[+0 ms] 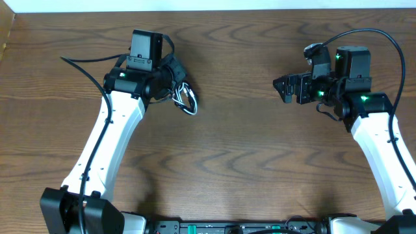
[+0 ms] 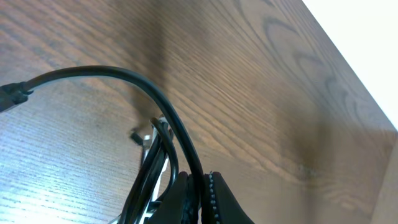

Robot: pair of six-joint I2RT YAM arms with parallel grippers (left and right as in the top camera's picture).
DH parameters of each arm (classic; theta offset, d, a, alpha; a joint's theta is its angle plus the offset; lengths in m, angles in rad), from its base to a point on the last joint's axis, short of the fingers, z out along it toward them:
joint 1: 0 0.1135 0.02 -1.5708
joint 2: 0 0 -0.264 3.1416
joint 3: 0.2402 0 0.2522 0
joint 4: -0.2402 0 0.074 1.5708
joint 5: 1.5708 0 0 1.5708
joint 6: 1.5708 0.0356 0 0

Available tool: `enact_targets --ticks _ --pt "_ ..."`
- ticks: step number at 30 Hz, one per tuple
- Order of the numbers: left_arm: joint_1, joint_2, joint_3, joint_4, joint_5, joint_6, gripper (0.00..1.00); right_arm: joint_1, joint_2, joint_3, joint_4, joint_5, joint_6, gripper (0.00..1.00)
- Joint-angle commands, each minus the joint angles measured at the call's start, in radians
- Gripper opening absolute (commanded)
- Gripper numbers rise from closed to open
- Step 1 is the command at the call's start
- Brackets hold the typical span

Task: Untangle cables

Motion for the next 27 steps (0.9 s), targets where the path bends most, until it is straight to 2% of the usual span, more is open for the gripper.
enact_targets --ticks 1,27 --pt "0.000 -0.017 0.006 -0.007 -0.035 -0.052 0.07 0.005 0.007 0.006 -0.002 0.000 0.002 0.99" --pt "0.000 -0.017 0.005 0.006 -0.046 -0.052 0.07 0.005 0.007 0.006 -0.002 0.000 0.002 0.99"
